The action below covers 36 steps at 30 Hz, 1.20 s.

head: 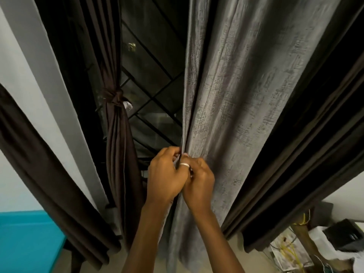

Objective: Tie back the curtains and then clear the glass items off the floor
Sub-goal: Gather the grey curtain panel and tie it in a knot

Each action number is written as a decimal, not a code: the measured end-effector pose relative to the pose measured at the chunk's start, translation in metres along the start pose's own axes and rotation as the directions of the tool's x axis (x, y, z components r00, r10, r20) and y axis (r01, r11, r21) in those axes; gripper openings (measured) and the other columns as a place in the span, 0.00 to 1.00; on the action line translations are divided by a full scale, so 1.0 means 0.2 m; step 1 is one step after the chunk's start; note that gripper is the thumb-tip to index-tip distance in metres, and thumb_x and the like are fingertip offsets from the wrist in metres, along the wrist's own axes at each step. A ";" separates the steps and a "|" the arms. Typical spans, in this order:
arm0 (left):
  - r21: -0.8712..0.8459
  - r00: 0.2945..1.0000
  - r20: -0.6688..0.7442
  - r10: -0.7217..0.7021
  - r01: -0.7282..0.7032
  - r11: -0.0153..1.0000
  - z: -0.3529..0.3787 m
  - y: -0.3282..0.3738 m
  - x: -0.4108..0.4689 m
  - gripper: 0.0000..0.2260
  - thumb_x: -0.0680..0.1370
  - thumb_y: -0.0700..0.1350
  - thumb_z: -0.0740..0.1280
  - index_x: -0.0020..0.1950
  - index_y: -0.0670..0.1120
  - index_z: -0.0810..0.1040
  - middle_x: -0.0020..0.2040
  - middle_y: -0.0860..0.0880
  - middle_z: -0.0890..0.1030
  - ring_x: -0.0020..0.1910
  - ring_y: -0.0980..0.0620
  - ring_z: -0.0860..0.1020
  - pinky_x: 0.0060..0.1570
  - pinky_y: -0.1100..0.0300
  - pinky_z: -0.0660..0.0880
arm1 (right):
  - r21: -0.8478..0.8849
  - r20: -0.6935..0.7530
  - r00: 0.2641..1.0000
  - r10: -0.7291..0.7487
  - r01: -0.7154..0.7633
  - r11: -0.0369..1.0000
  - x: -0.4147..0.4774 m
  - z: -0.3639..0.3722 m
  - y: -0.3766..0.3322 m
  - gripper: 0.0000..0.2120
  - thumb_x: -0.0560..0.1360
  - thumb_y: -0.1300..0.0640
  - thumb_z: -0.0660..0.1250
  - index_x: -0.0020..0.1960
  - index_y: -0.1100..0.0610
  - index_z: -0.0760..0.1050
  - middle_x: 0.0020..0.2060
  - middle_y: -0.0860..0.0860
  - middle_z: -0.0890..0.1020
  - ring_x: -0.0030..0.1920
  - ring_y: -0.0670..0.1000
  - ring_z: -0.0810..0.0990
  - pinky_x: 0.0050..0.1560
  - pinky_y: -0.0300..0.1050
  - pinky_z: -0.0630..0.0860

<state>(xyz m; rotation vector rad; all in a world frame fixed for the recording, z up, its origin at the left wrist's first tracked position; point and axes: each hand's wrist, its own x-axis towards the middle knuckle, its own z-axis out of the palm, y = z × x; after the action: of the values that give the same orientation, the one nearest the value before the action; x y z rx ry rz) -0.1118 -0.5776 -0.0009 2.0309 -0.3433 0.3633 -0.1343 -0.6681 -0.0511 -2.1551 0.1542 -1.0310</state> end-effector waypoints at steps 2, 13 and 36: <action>0.026 0.997 0.015 -0.071 0.070 0.997 0.03 0.07 -0.02 0.19 0.78 0.61 0.66 0.60 0.49 0.78 0.54 0.54 0.79 0.51 0.56 0.78 0.51 0.60 0.76 | -0.038 -0.002 0.999 -0.053 0.053 0.998 0.01 -0.03 0.04 0.16 0.83 0.49 0.59 0.50 0.56 0.81 0.35 0.46 0.75 0.32 0.44 0.73 0.29 0.41 0.72; 0.165 0.971 -0.225 -0.077 0.116 0.980 0.20 0.15 -0.02 0.15 0.81 0.50 0.67 0.36 0.50 0.68 0.34 0.50 0.75 0.33 0.50 0.74 0.34 0.57 0.65 | 0.118 0.323 0.944 -0.071 0.034 0.992 0.10 -0.23 0.17 0.11 0.83 0.52 0.63 0.62 0.51 0.81 0.50 0.46 0.82 0.49 0.43 0.81 0.46 0.45 0.81; 0.103 0.943 -0.331 -0.029 0.066 0.992 0.12 0.06 -0.01 0.19 0.79 0.51 0.70 0.31 0.47 0.72 0.26 0.50 0.71 0.25 0.51 0.70 0.27 0.60 0.65 | -0.054 -0.275 0.951 0.139 -0.159 0.986 0.33 -0.70 0.53 0.18 0.78 0.56 0.72 0.35 0.55 0.67 0.31 0.51 0.72 0.30 0.48 0.70 0.33 0.41 0.68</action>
<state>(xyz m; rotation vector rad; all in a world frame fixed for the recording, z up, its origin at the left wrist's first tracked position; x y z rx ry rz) -0.1154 -0.6046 -0.0039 2.0402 -0.0672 0.6947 -0.1687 -0.8503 -0.0227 -2.0247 0.4853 -1.2431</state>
